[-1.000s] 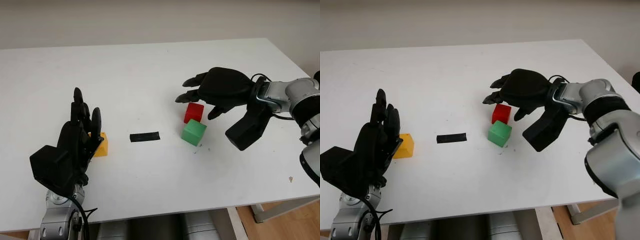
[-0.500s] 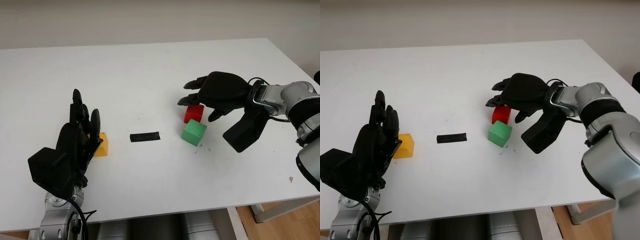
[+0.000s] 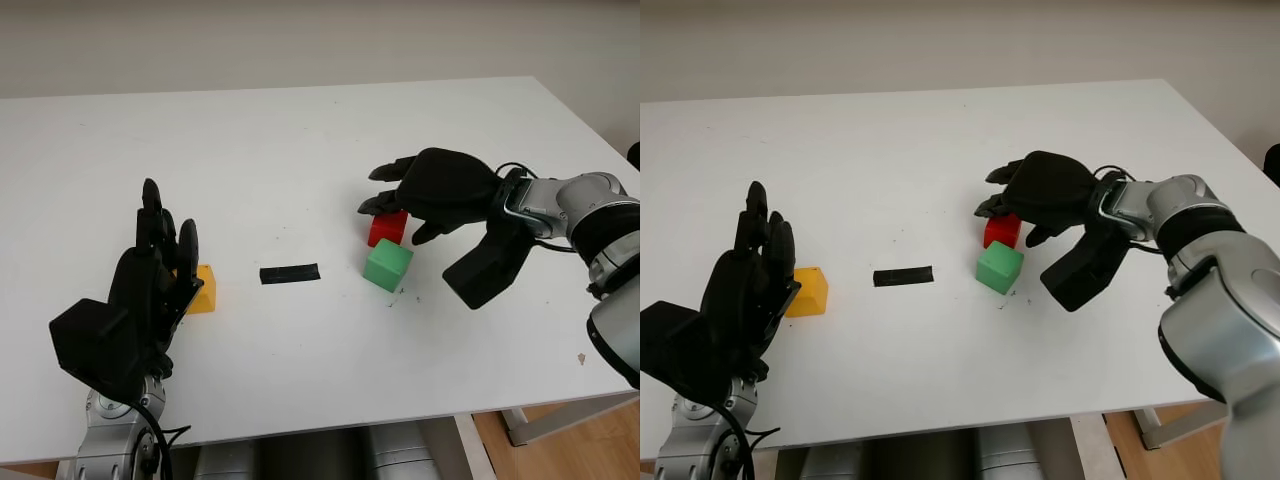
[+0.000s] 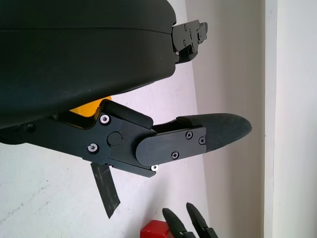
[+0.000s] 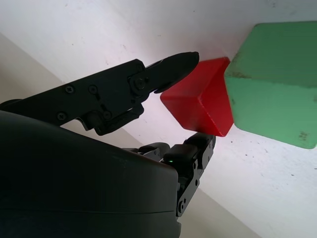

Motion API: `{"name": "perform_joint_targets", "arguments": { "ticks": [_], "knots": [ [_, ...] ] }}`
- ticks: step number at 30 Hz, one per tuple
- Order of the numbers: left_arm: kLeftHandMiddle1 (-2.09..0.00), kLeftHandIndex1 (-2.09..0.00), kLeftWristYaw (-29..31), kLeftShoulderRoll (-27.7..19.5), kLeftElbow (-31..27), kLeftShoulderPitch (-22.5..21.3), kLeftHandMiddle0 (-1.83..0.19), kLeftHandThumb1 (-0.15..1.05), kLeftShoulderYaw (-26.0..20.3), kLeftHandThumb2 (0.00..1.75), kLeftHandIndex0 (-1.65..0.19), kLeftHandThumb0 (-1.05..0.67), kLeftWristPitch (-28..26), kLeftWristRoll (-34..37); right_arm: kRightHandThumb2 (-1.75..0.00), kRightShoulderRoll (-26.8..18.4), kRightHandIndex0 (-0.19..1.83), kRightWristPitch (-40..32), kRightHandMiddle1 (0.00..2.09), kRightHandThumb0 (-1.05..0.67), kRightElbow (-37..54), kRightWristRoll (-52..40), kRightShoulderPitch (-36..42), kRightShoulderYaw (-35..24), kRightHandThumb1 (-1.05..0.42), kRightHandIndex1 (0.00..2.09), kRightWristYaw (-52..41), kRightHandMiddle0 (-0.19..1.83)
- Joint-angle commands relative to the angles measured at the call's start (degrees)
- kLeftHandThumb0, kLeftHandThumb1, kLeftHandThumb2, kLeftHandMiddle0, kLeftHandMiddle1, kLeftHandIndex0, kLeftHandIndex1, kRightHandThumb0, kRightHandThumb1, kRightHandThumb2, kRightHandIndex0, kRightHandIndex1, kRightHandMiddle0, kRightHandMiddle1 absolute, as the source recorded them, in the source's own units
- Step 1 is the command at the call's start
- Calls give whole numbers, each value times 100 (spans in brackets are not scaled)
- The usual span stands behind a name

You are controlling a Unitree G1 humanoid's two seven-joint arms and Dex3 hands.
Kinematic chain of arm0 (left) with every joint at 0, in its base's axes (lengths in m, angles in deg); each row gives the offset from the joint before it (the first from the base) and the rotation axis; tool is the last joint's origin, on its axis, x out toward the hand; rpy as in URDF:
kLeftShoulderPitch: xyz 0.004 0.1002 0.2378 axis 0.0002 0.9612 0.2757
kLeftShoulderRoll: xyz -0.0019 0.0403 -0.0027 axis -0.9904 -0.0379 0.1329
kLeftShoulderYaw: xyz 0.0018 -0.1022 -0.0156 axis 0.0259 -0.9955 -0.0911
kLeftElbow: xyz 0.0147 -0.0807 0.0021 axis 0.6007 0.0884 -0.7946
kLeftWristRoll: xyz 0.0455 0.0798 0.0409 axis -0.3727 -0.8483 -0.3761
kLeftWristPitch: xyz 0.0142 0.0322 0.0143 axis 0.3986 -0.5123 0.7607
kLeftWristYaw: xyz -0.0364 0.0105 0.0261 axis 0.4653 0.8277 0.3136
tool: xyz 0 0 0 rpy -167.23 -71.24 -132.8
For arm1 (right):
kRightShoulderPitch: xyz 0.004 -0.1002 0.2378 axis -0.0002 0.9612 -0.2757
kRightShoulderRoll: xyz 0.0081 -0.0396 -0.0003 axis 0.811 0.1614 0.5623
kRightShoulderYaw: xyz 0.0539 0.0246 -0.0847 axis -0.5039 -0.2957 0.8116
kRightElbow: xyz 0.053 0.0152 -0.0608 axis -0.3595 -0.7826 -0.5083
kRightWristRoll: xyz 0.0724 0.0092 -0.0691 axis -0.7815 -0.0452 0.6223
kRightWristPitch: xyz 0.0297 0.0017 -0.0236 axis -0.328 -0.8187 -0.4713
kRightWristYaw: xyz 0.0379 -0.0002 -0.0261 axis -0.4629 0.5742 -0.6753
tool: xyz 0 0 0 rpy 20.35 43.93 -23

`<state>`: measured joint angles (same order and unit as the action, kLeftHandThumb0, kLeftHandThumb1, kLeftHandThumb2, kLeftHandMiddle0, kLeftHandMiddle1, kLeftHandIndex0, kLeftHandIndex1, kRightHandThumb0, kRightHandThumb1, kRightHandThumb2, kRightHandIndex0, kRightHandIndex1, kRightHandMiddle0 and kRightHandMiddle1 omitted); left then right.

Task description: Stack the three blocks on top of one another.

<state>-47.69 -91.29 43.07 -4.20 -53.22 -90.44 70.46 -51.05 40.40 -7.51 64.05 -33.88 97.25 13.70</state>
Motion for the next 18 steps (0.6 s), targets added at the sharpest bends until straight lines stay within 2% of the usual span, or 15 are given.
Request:
{"name": "perform_joint_targets", "arguments": {
  "ticks": [1,7,8,9,10,12,15,18],
  "knots": [
    [-1,0,-49,21,-164,44,19,105,-19,58,19,-73,-17,-35,-6,48,46,-33,13,-41,-52,-65,61,-33,-90,7,58,62],
    [0,0,-50,18,-161,52,19,105,11,59,19,-72,-27,-52,-7,84,48,-45,20,-40,-88,-135,101,-60,-94,8,26,72],
    [0,0,-55,28,-153,49,19,105,10,59,19,-72,-30,-45,-6,86,49,-51,29,-39,-91,-138,105,-61,-95,8,40,74],
    [0,0,-64,30,-147,46,19,105,15,59,19,-72,-36,-58,-6,83,49,-41,48,-39,-90,-128,106,-53,-96,8,106,67],
    [0,0,-70,30,-145,45,19,105,20,59,19,-72,-39,-69,-6,81,52,-34,85,-37,-90,-119,106,-44,-97,10,156,55],
    [0,0,-71,35,-124,44,19,105,35,59,19,-72,-5,-84,-5,73,54,-26,115,-37,-93,-110,109,-39,-97,11,259,45],
    [0,0,-62,29,-76,33,19,105,60,60,19,-71,38,-113,-5,57,56,-30,135,-36,-112,-97,109,-28,-97,14,363,41],
    [0,0,-74,44,-46,15,19,105,81,61,19,-71,38,-135,-6,33,53,-30,138,-36,-124,-129,69,-47,-99,13,159,36]
  ]
}}
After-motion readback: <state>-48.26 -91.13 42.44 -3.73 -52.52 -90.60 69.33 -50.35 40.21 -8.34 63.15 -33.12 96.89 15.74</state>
